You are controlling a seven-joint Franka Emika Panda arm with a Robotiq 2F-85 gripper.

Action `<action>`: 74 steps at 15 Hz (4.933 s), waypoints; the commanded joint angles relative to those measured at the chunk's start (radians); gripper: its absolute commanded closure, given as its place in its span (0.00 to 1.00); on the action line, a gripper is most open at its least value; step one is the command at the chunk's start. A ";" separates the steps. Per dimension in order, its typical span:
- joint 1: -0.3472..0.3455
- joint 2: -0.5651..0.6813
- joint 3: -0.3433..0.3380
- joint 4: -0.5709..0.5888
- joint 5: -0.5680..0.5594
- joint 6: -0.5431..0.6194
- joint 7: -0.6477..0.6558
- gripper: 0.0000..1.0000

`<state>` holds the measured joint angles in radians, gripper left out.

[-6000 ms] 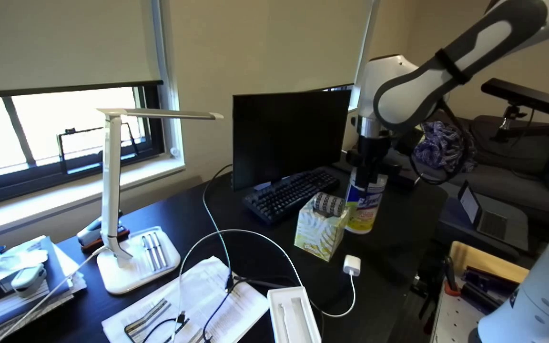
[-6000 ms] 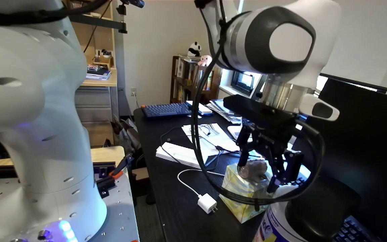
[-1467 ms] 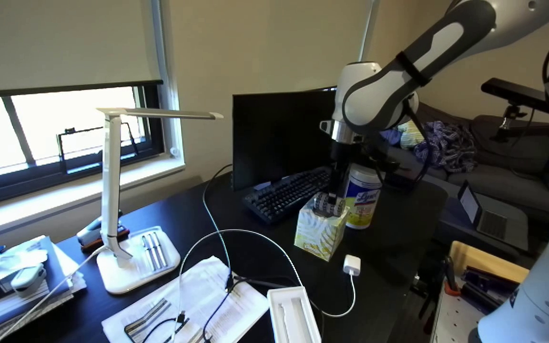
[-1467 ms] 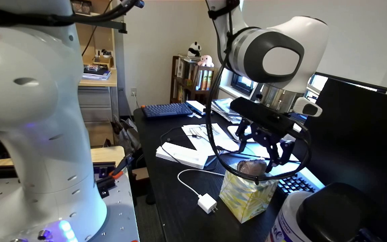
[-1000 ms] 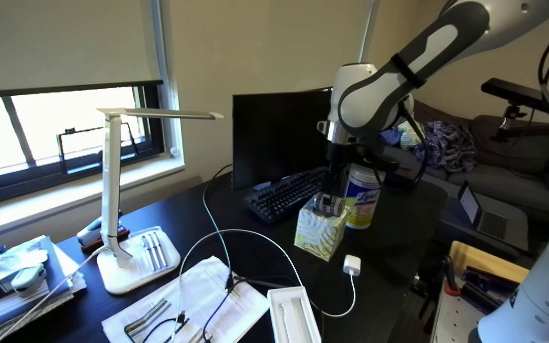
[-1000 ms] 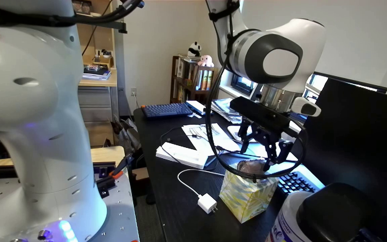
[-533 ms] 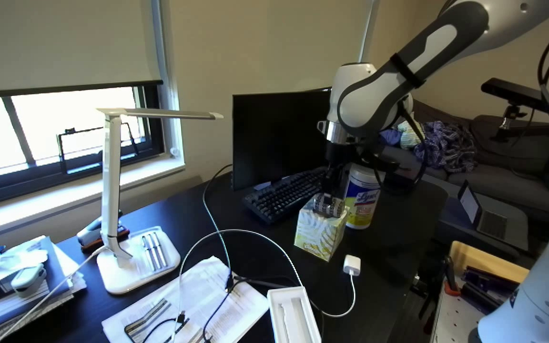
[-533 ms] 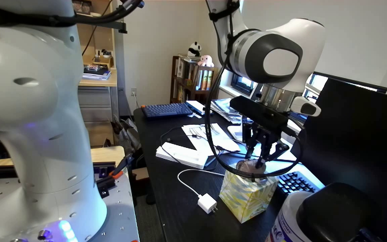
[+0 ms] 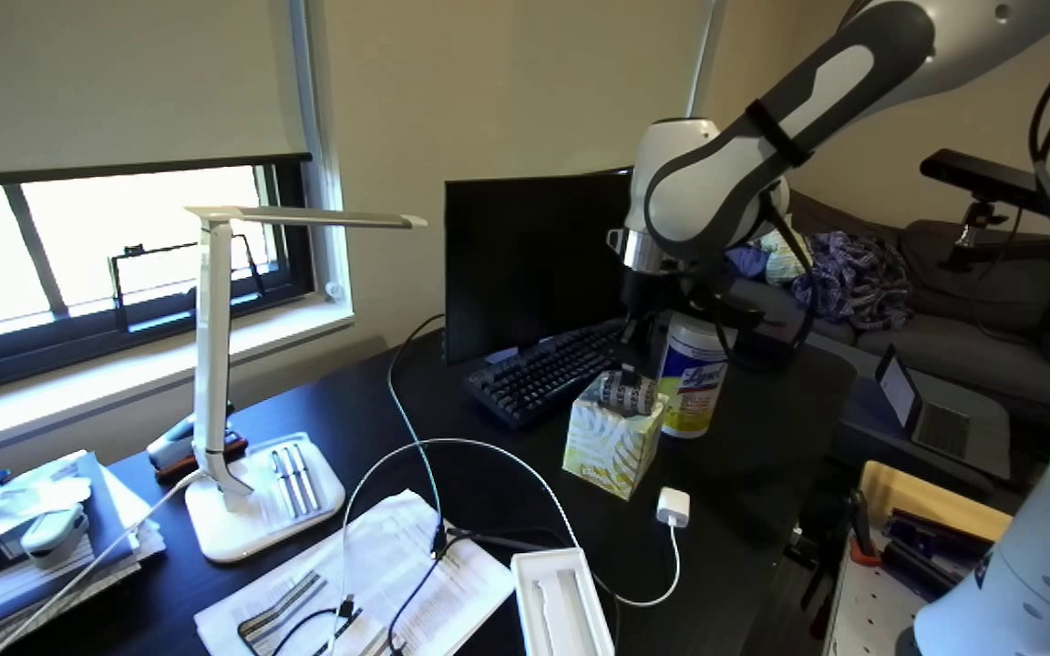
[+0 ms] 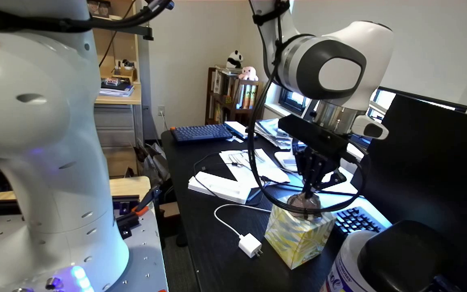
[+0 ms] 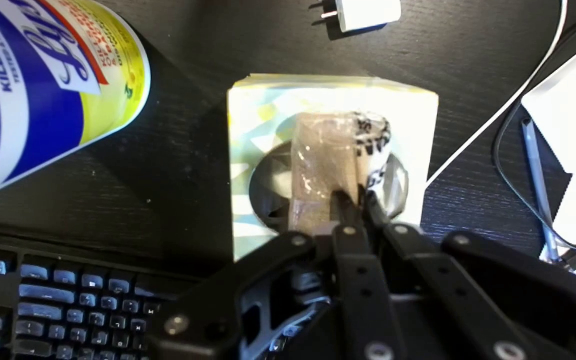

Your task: Remove the object thats on top of the box and place it on the table

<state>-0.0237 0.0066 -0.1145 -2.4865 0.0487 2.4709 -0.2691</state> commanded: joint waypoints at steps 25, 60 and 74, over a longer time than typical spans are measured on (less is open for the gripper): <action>-0.024 -0.337 -0.021 0.267 0.148 -0.434 -0.097 0.97; -0.284 0.001 -0.340 0.573 0.045 -0.591 -0.186 0.97; -0.425 0.274 -0.248 0.639 0.044 -0.409 -0.255 0.95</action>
<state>-0.4171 0.2823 -0.3967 -1.8516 0.1039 2.0647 -0.5312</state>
